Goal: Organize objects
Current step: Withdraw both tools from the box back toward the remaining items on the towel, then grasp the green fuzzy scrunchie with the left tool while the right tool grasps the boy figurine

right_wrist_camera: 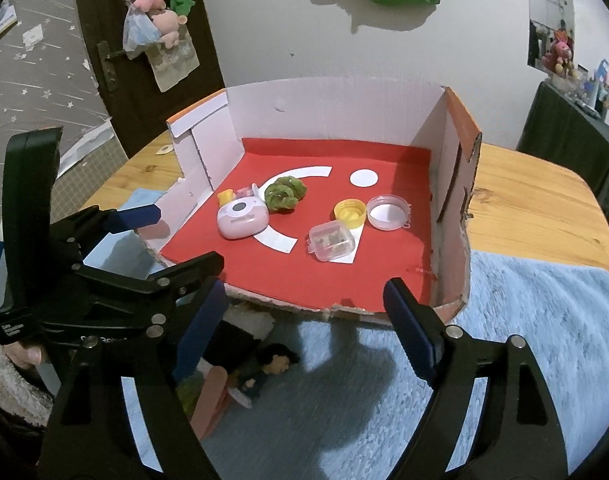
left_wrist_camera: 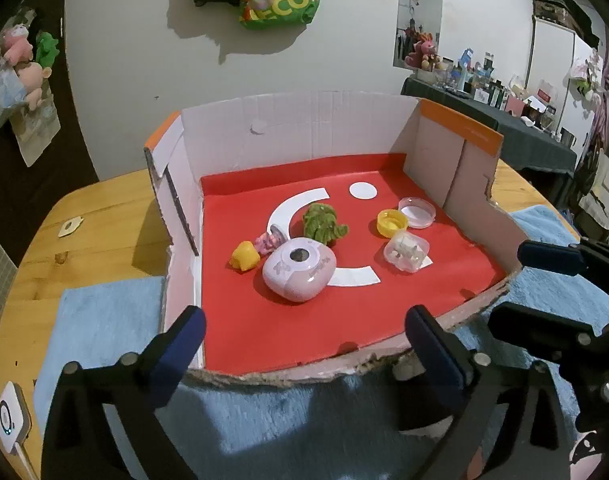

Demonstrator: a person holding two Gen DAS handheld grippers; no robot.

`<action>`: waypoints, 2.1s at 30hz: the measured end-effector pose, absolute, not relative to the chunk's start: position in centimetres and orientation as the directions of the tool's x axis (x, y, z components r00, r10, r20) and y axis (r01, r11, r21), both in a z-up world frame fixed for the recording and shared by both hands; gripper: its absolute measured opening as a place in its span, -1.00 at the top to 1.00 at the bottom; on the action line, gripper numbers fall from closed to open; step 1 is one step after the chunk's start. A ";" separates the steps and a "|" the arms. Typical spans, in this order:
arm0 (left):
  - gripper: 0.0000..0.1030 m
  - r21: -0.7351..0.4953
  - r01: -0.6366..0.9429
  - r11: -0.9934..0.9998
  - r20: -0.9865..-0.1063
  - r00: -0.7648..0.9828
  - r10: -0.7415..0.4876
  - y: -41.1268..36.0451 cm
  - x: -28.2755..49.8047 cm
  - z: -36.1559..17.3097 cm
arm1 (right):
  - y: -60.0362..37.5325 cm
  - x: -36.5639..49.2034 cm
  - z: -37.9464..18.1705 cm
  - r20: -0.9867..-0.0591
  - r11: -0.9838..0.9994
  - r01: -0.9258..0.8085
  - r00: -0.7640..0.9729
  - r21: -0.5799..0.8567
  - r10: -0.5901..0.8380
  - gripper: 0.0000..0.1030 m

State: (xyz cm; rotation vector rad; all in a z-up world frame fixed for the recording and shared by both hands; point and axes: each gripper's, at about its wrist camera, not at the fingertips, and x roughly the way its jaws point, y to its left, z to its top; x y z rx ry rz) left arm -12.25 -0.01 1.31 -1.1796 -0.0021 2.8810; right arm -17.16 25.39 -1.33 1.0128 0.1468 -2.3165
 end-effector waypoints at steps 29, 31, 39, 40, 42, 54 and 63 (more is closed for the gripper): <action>-1.00 -0.022 -0.025 -0.999 -0.708 -0.705 0.033 0.1 -8.5 1.7 | 26.5 -13.0 -0.8 -0.689 -0.814 0.564 -0.535 0.140 -0.489 -0.69; -1.00 -0.028 -0.030 -0.999 -0.710 -0.703 0.041 0.2 -8.1 1.7 | 26.6 -12.7 -0.9 -0.690 -0.814 0.565 -0.535 0.137 -0.487 -0.69; -1.00 -0.052 -0.059 -0.997 -0.720 -0.690 0.079 0.7 -6.5 1.3 | 27.0 -11.4 -1.3 -0.690 -0.810 0.568 -0.530 0.143 -0.493 -0.69; -1.00 -0.055 -0.066 -0.996 -0.720 -0.688 0.085 0.8 -6.3 1.3 | 27.0 -11.3 -1.3 -0.689 -0.810 0.568 -0.530 0.144 -0.494 -0.69; -1.00 -0.059 -0.076 -0.995 -0.721 -0.687 0.095 1.0 -5.8 1.2 | 27.2 -11.0 -1.4 -0.687 -0.812 0.565 -0.532 0.147 -0.495 -0.68; -0.88 -0.061 -0.133 -0.989 -0.731 -0.669 0.135 2.3 -3.4 0.3 | 27.5 -10.0 -2.7 -0.704 -0.822 0.560 -0.543 0.102 -0.458 -0.44; -0.87 -0.038 -0.190 -0.981 -0.751 -0.642 0.153 3.4 -2.4 -1.3 | 27.2 -10.4 -4.4 -0.747 -0.791 0.611 -0.541 -0.034 -0.386 -0.43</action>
